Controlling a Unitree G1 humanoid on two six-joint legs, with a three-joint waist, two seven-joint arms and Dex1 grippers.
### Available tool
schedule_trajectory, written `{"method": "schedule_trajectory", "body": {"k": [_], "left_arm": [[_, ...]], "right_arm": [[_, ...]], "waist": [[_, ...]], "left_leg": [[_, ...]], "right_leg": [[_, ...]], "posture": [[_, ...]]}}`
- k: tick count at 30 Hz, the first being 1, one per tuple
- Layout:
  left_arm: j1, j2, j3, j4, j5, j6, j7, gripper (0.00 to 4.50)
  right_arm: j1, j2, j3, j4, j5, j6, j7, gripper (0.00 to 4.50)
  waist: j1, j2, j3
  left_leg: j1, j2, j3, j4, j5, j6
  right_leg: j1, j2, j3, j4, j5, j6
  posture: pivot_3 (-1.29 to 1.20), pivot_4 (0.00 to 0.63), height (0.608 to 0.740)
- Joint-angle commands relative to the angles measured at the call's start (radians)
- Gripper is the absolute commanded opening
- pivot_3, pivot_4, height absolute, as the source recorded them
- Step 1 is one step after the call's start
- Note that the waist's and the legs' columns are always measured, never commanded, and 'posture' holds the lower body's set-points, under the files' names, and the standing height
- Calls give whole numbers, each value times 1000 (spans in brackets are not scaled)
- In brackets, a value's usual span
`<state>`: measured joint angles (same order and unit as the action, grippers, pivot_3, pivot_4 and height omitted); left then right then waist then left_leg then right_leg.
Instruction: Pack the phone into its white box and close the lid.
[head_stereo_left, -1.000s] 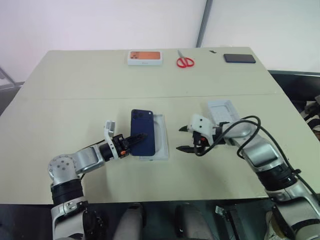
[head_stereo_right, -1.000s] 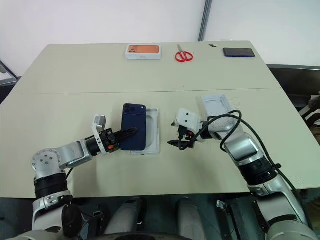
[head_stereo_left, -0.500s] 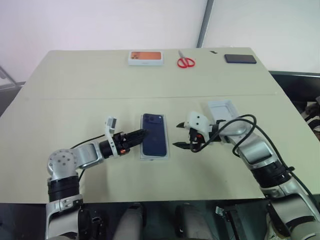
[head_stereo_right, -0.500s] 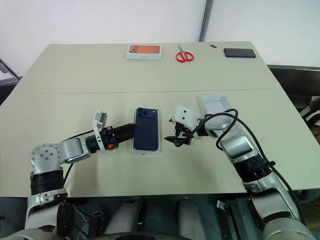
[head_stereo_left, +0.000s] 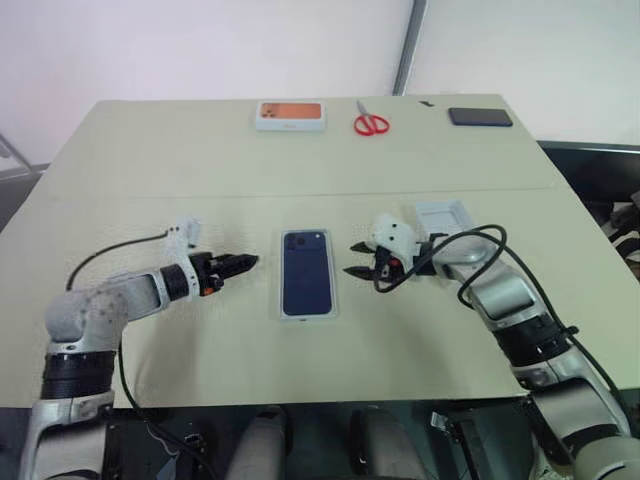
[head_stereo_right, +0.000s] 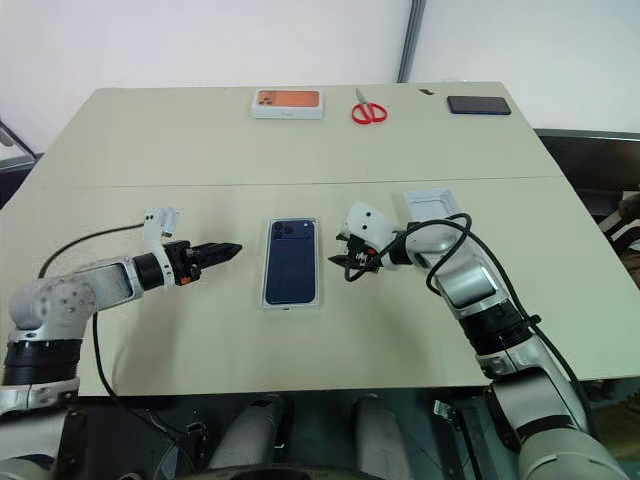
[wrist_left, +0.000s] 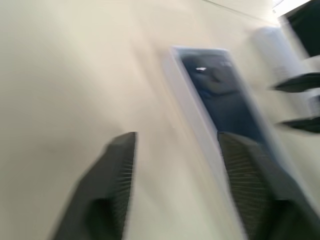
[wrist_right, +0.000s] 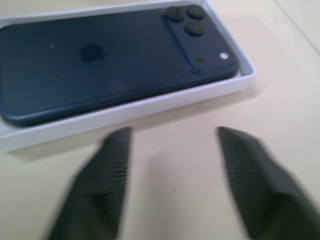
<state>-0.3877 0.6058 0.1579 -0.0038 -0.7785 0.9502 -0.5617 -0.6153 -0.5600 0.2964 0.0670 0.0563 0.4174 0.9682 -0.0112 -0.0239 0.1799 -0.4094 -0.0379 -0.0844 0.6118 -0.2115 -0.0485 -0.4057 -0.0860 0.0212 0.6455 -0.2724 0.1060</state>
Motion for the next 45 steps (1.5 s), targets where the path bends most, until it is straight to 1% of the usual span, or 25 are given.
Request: {"method": "schedule_trajectory", "body": {"k": [1,2,3,4,6,9,11,14,17,21,29,32,34,39,42,45], "left_arm": [[1,5,-89,-39,153,-227,-86,924],[25,8,-127,-36,223,-347,-131,366],[48,11,-153,-27,279,-450,-164,73],[68,12,-170,-9,327,-535,-186,73],[98,6,-166,37,352,-628,-238,73],[132,3,-152,89,363,-725,-315,73],[138,-10,-150,116,380,-774,-327,73],[133,-28,-152,135,386,-790,-337,73],[121,-54,-180,152,402,-775,-337,73],[99,-81,-204,156,410,-723,-348,73],[19,-146,-250,176,426,-636,-362,73],[-15,-170,-273,190,431,-591,-378,73],[-39,-186,-306,193,443,-579,-408,73],[-123,-247,-339,225,435,-518,-457,73],[-169,-284,-356,274,451,-523,-474,73],[-220,-327,-370,351,488,-568,-466,73]], "right_arm": [[-22,8,-3,18,-33,-80,-22,527],[-24,15,-2,31,-41,-95,-34,6],[-27,22,-2,41,-46,-103,-40,0],[-28,29,-3,47,-45,-106,-41,0],[-22,32,2,50,-53,-116,-38,0],[-7,28,-1,45,-59,-123,-37,0],[3,31,-7,37,-50,-113,-35,0],[20,25,-8,25,-54,-112,-37,0],[43,18,-10,12,-46,-116,-25,0],[63,29,-14,-20,-26,-99,-15,0],[119,69,-10,-85,-15,-94,-42,0],[131,67,-15,-94,-22,-97,-50,0],[134,48,-26,-89,-29,-101,-52,0],[136,-18,-71,-72,-21,-107,-35,0],[147,-53,-88,-83,-9,-100,-16,0],[179,-93,-108,-121,8,-83,12,0]], "waist": [[1,0,0],[1,0,0],[-2,0,0],[-3,0,0],[-7,0,0],[-4,1,0],[-3,1,0],[1,1,1],[-1,1,1],[-3,1,1],[-1,1,1],[0,1,1],[1,1,1],[2,1,1],[-1,1,1],[-1,1,1]], "left_leg": [[0,0,0,0,0,0],[-1,0,0,0,0,0],[-1,0,0,0,0,0],[-1,-1,1,0,0,0],[-1,0,1,0,0,1],[-1,0,0,-1,0,1],[-1,1,0,-1,0,1],[-1,0,-1,0,-1,1],[-1,0,-1,1,-1,2],[-1,0,-1,1,-1,2],[0,-1,0,2,-1,3],[0,-1,0,2,-1,3],[0,-1,-1,3,-1,3],[-1,-3,-1,3,-1,3],[-1,-3,0,3,-1,3],[-1,-2,-1,3,-1,3]], "right_leg": [[0,-1,0,0,1,1],[0,-1,0,0,1,2],[0,-2,0,0,1,2],[0,-2,0,-1,1,2],[-1,-2,2,-1,1,1],[-2,-1,1,0,1,2],[-2,-1,0,1,1,2],[-1,-2,0,0,1,2],[-1,-2,0,0,2,3],[-1,-1,-1,1,2,3],[0,0,-2,2,2,4],[1,0,-2,2,2,4],[1,0,-2,2,2,4],[2,0,-3,2,2,4],[2,0,-3,2,2,4],[1,1,-3,2,2,4]], "posture": [[0,150,740],[0,150,740],[0,150,740],[0,150,740],[0,150,740],[0,150,740],[0,150,740],[0,150,740],[0,150,740],[0,150,740],[0,150,740],[0,150,740],[0,150,740],[0,150,740],[0,150,740],[0,150,740]]}}
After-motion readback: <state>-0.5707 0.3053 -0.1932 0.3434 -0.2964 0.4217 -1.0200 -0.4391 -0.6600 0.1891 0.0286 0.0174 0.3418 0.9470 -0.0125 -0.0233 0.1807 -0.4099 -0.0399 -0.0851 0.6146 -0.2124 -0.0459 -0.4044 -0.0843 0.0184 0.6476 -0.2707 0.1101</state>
